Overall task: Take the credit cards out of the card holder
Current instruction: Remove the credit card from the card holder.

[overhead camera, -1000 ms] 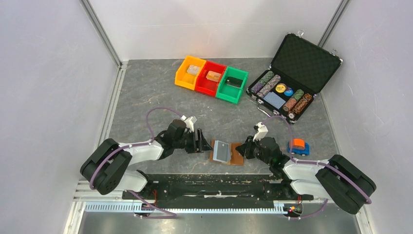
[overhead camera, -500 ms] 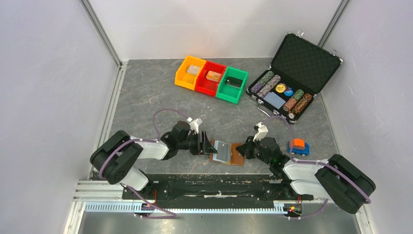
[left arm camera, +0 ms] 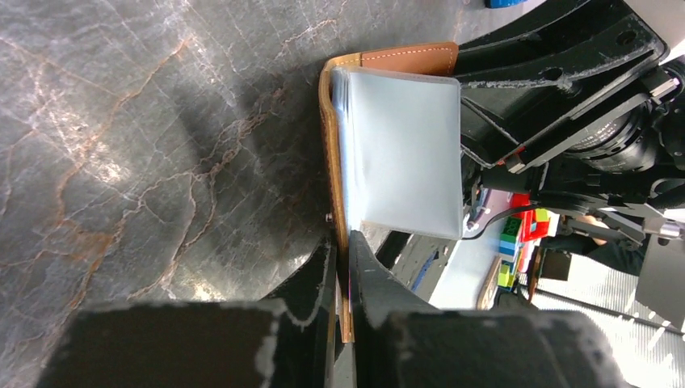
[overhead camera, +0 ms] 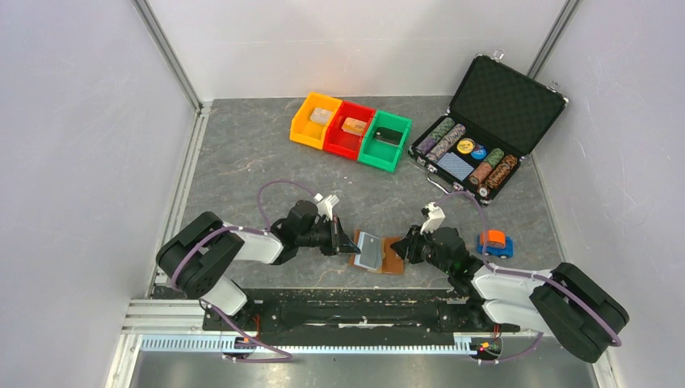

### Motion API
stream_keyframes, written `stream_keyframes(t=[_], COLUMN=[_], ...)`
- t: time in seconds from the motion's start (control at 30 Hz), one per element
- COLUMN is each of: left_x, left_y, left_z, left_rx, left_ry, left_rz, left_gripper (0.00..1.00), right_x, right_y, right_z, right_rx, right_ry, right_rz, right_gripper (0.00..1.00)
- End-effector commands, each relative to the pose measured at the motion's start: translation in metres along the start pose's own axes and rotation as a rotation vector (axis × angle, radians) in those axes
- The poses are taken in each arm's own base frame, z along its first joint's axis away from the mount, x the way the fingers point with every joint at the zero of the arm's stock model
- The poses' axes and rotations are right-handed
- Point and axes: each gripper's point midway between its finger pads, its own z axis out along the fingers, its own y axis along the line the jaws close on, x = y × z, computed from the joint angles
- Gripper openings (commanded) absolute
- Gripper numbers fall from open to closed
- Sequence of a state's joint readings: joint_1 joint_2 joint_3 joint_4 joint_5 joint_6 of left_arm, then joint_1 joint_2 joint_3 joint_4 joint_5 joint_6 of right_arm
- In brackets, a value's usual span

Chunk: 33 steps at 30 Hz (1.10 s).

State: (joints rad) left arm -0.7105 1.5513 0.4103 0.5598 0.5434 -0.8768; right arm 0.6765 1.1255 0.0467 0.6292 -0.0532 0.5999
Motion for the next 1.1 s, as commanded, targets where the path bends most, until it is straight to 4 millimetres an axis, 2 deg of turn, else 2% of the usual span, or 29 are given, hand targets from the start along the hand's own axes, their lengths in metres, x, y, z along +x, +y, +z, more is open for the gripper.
stream_keyframes(t=[0.0,0.17,0.23,0.33,0.47,0.53,0.7,0.83,1.07], left_x=[-0.008,-0.009,-0.01,-0.011,-0.014,-0.014,-0.015,-0.013,-0.007], left_y=[-0.021,-0.021,-0.02,-0.014,-0.013,-0.013,-0.015,-0.012,-0.002], left_z=[0.002,-0.002,-0.004,-0.007,-0.012,-0.014,-0.018,-0.017,-0.018], left_rx=[0.072,0.053,0.032,-0.021,-0.068,-0.084,-0.1,-0.107,-0.137], left_ry=[-0.02,-0.04,-0.051,-0.073,-0.105,-0.119,-0.133,-0.126,-0.122], left_rz=[0.019,0.019,0.025,0.02,0.014,0.01,0.006,-0.002,-0.013], left_gripper=[0.05,0.02,0.02,0.02,0.02,0.02,0.02,0.02,0.02], right_x=[-0.023,-0.045,-0.057,-0.071,-0.079,-0.078,-0.067,-0.05,-0.022], right_y=[0.014,0.026,0.033,0.05,0.079,0.097,0.125,0.125,0.091], right_z=[0.002,-0.003,-0.007,-0.012,-0.016,-0.017,-0.012,-0.001,0.011], right_rx=[-0.023,-0.021,-0.027,-0.071,-0.16,-0.203,-0.245,-0.235,-0.12], right_ry=[-0.038,-0.059,-0.074,-0.097,-0.101,-0.092,-0.066,-0.012,0.042], right_rz=[-0.034,-0.04,-0.038,-0.022,0.006,0.008,0.004,0.015,-0.013], right_gripper=[0.27,0.44,0.47,0.46,0.41,0.38,0.35,0.35,0.35])
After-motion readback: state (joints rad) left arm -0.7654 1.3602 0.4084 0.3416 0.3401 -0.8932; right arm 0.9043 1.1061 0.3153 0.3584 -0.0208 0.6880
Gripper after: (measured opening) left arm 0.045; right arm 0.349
